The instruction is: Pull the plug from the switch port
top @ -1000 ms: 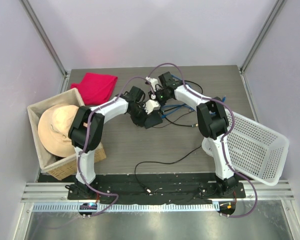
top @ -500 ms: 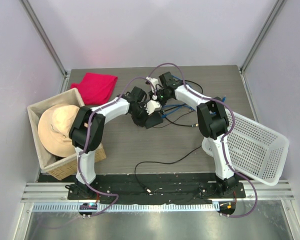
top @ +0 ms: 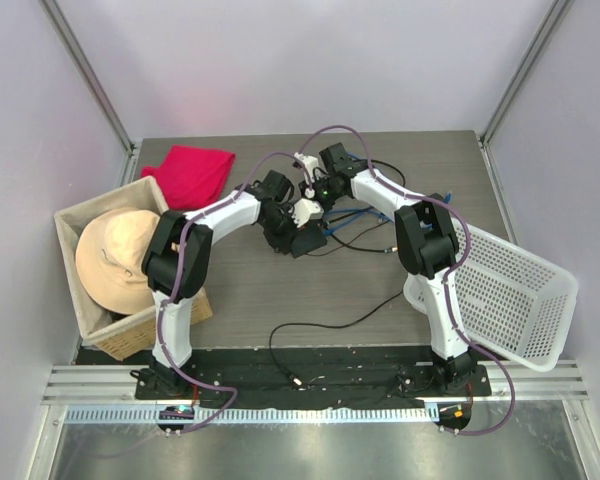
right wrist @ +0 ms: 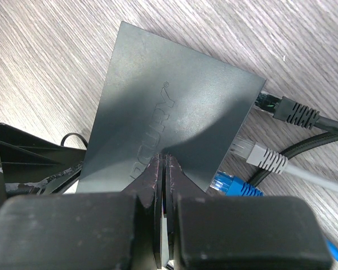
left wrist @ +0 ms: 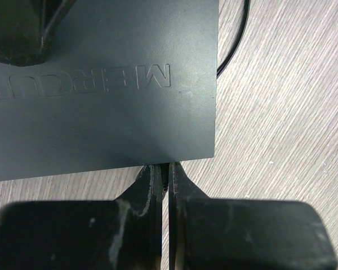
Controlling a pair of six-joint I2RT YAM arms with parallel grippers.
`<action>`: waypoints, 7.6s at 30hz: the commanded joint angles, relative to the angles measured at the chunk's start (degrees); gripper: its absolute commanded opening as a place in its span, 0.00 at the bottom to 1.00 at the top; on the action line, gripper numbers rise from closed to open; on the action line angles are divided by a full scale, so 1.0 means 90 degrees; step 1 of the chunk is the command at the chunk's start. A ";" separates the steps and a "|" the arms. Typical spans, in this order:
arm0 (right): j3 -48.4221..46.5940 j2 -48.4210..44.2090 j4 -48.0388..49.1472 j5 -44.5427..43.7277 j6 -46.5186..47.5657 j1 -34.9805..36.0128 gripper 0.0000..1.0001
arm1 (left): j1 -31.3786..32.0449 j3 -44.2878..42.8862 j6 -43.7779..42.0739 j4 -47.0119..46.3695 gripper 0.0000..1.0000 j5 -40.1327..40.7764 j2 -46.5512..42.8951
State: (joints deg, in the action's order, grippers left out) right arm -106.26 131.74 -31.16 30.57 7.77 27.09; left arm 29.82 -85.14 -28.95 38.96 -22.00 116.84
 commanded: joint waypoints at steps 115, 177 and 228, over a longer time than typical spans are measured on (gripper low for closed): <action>0.2060 -0.1669 -0.0376 -0.2214 0.1343 0.0300 0.01 | -0.1243 -0.3040 0.2182 0.1062 0.49 -0.0407 0.2204; -0.2774 0.1748 -0.1401 0.1809 0.0845 -0.0852 0.42 | -0.1536 -0.1858 0.3881 0.0876 0.30 -0.0730 0.1872; -0.2528 0.1905 -0.1888 0.0160 0.2144 -0.0423 0.01 | -0.1361 -0.1917 0.3705 0.0925 0.28 -0.0397 0.1950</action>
State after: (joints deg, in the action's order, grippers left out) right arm -129.10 147.74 -46.87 46.06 25.87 20.56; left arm 15.25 -103.85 8.12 47.48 -32.21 130.65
